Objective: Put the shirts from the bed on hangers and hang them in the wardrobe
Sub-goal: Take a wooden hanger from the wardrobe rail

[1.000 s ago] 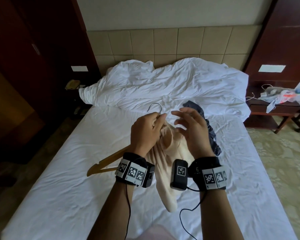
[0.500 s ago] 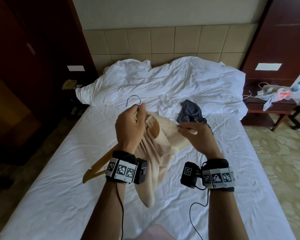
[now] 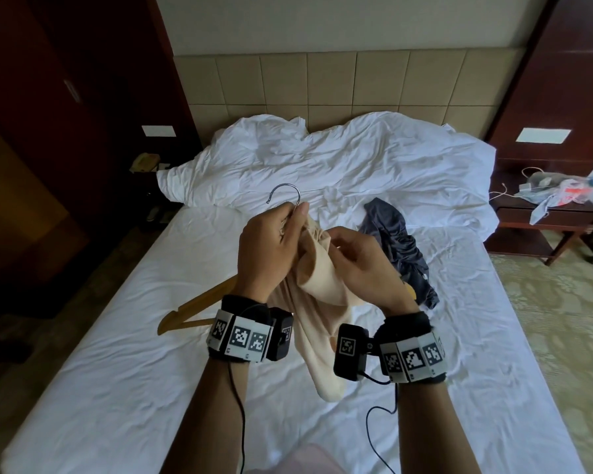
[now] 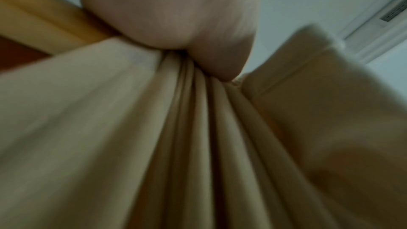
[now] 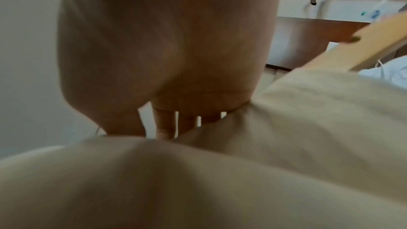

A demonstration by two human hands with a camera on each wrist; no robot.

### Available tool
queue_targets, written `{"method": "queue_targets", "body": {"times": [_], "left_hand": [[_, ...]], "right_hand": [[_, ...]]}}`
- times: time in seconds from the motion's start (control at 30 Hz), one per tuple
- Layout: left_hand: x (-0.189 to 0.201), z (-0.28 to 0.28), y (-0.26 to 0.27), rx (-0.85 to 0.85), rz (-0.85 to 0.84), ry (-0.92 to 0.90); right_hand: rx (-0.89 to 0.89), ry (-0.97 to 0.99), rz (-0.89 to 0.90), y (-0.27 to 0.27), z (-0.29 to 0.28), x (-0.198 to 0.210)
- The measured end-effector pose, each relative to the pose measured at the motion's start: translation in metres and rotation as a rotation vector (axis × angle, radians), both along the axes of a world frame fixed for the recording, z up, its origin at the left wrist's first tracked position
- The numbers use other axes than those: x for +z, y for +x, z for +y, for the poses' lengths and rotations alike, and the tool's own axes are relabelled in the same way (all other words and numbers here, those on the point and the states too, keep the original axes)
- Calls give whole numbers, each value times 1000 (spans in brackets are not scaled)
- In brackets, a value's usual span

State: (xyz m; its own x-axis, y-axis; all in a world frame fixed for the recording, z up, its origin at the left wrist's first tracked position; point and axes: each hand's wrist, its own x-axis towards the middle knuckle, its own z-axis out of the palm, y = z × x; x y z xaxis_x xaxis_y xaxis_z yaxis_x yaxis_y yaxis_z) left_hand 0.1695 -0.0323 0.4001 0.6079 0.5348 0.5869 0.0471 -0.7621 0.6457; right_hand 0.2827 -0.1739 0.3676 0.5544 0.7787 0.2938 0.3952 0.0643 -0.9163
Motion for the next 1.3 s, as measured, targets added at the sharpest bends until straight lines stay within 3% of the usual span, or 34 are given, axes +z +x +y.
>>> {"method": "queue_targets", "body": {"times": [0.2,0.43,0.6,0.8,1.1,1.2,1.3], "left_hand": [[3,-15,5,24,105,-197],[1,-19,6,-234,69,-387],[-4,-8,4,-126,172,-232],[-3,19,-13,112,167,18],[-23,73,-34,614,169,59],[-20,68,-34,578,144,116],[-5,44,-21,319,150,63]], "right_hand": [[-2,-71,62,-14,2,17],[-193,-29,-72,-18,7,14],[-408,21,-92,-17,2,16],[-588,69,-4,-5,-10,18],[-635,114,21,12,-28,18],[-623,112,34,11,-24,17],[-606,108,38,5,-16,16]]}}
